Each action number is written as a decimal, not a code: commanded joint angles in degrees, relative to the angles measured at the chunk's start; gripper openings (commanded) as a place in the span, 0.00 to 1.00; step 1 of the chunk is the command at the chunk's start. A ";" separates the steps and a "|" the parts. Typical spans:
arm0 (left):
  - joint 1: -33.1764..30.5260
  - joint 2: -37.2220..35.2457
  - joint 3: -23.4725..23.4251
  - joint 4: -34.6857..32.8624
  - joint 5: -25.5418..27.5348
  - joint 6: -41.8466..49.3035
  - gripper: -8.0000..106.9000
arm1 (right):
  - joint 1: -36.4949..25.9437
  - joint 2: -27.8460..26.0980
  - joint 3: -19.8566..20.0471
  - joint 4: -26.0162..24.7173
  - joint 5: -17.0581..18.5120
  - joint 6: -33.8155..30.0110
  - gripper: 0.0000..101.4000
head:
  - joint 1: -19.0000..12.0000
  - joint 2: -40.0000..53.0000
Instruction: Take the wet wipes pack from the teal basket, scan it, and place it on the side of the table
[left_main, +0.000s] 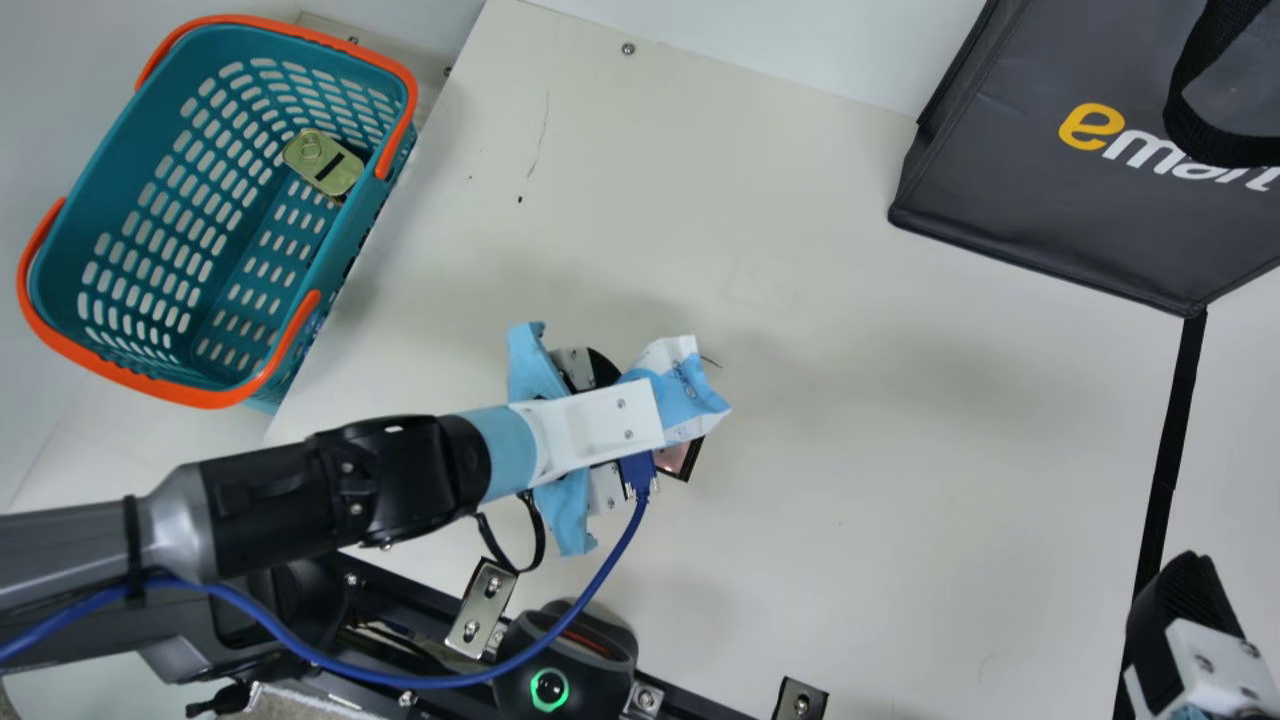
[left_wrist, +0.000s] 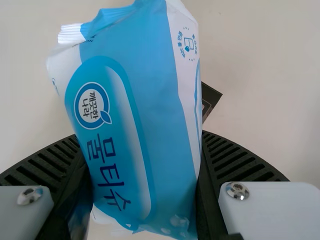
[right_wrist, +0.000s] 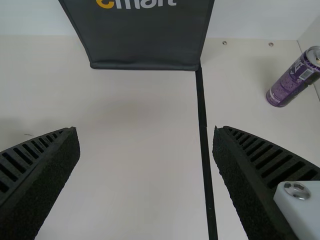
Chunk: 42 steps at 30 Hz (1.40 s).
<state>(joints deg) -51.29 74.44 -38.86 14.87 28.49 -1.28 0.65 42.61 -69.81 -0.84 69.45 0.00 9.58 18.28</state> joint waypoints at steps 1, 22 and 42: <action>0.07 0.98 0.50 0.46 -2.37 0.48 0.00 | 0.00 0.00 0.00 0.00 0.00 0.00 0.94 | -1.66 0.14; 2.74 8.99 2.63 1.51 -10.44 3.25 0.38 | 0.00 0.00 0.00 0.00 0.00 0.00 0.94 | -1.66 0.14; 6.30 6.61 -0.34 -13.29 -4.23 14.13 0.85 | 0.00 0.00 0.00 0.00 0.00 0.00 0.94 | -1.66 0.14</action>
<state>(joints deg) -45.48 81.49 -38.90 4.15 23.18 11.32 0.65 42.61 -69.81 -0.84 69.42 0.00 9.58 18.28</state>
